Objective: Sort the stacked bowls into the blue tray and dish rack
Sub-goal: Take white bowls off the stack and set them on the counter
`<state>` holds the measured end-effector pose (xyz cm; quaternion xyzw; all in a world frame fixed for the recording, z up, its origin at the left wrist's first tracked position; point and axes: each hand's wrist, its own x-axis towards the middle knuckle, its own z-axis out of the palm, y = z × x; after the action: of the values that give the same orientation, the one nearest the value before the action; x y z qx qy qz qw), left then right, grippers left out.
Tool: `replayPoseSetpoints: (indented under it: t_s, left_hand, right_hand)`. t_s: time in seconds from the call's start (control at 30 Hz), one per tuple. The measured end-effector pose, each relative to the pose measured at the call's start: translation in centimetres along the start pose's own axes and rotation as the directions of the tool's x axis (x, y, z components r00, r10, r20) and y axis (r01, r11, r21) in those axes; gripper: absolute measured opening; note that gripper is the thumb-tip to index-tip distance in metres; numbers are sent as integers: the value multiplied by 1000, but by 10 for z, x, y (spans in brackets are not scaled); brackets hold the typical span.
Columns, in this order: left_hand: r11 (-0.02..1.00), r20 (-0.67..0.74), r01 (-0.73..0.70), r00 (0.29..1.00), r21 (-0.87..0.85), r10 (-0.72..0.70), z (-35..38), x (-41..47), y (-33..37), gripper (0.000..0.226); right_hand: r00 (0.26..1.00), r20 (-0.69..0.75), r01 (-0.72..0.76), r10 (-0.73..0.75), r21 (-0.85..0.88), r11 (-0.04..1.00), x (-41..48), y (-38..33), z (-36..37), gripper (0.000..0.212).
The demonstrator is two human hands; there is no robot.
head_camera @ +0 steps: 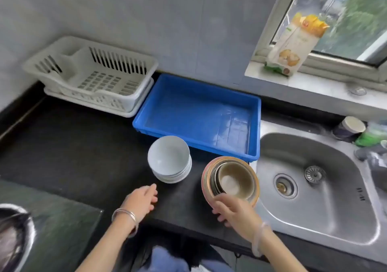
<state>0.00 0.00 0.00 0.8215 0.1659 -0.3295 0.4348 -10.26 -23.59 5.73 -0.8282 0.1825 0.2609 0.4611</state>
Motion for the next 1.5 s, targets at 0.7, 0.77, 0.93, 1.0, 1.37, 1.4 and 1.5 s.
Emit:
replayPoseSetpoints:
  t_s: [0.7,0.77,0.93,1.0,1.37,1.4,1.5]
  left_hand:
    - [955,-293,-234,940,-183,174,-7,22,52,31]
    - [929,-289,-238,945,-284,154,-9,24,51,26]
    - [932,-239,-223,958,-286,156,-13,33,46,22]
    - [957,-214,-219,961,-188,178,-16,38,48,20]
    - [937,-298,-267,897,224,327,-18,45,73,14]
    - [938,-302,-269,896,217,326,-19,45,74,16]
    - [947,-297,-259,904,188,307,-25,44,78,16]
  right_hand:
    - [934,-266,-9,-238,-684,729,130,-114,3,18]
    - [932,-263,20,-250,-652,758,132,-115,-1,18]
    - [917,-316,55,-243,-504,862,126,-110,-15,28]
    - [899,-373,59,-229,-416,908,123,-110,-24,32]
    - [858,-490,55,-156,-214,975,112,-114,-45,24]
    - [854,-495,60,-159,-211,976,111,-114,-47,24]
    - [840,-512,77,-180,-215,974,107,-117,-52,28]
